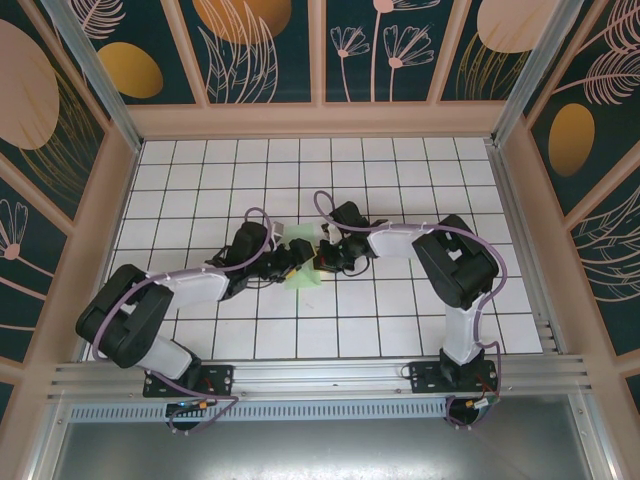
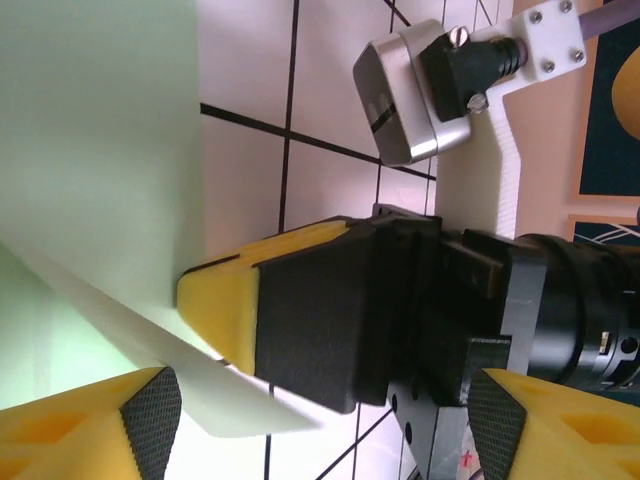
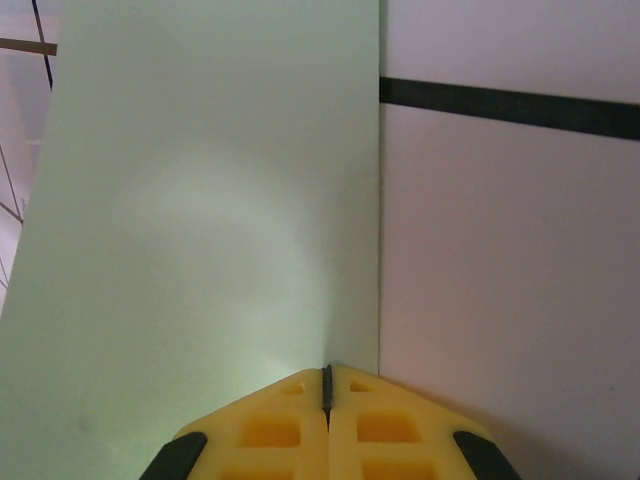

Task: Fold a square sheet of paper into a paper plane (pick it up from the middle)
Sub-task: Fold the triangle a second time at the center of the table.

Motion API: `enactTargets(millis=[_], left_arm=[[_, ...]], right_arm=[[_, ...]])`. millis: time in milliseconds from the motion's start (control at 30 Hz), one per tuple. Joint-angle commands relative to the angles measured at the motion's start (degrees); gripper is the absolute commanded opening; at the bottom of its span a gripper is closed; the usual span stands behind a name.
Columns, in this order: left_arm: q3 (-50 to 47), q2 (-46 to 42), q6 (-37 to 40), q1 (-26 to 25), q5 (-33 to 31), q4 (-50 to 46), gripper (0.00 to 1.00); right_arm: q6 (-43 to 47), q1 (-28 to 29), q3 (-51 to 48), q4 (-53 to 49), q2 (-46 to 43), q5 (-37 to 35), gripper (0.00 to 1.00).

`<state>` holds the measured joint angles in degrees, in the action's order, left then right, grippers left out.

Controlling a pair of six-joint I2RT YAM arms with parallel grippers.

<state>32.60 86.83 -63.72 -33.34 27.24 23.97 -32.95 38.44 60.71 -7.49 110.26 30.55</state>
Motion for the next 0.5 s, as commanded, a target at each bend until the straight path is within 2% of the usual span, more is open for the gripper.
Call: enactTargets(millis=[0,233,467], left_arm=[[1.87,2.03,0.79,-0.31,1.15,2.15,0.77],[2.40,4.00,1.06,-0.30,0.06,2.68,0.73],[2.69,5.28,0.97,-0.31,-0.97,2.36,0.69]], right_arm=[[-0.33,-1.49,-0.06,-2.26,0.84,0.69,0.05],[-2.74,-6.00,-3.61,3.46,-6.11,4.25,0.10],[-2.23,-8.96,-7.89,9.16,-10.05,8.42,0.24]])
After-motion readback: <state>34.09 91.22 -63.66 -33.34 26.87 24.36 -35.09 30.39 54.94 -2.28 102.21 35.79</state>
